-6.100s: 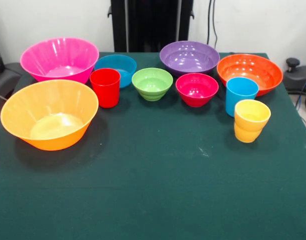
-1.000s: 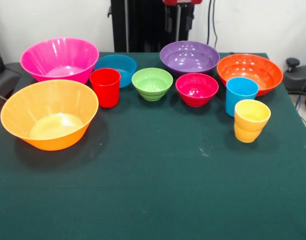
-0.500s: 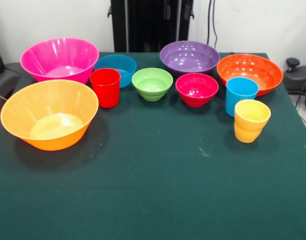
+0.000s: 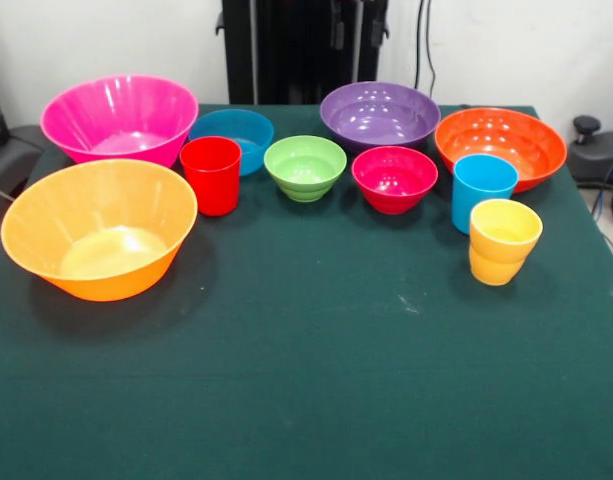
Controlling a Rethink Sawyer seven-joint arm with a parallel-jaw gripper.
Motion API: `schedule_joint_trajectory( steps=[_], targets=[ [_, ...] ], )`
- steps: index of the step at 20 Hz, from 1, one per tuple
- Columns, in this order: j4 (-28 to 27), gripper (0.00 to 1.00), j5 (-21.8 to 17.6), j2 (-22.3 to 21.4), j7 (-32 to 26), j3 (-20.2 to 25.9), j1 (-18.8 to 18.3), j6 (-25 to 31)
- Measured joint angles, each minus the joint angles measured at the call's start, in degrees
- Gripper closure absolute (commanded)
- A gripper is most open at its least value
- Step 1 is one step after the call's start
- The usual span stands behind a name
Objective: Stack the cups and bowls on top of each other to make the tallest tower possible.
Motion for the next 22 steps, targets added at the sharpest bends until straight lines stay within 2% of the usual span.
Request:
schedule_joint_trajectory(
  steps=[7,14,22],
  targets=[
    [-4.5,0.00,0.0,7.2,0.0,0.0,0.2,-0.8],
    [-7.5,0.00,0.0,11.4,0.0,0.0,0.2,-1.0],
    [-8.1,0.00,0.0,12.1,0.0,0.1,0.2,-1.0]
  ],
)
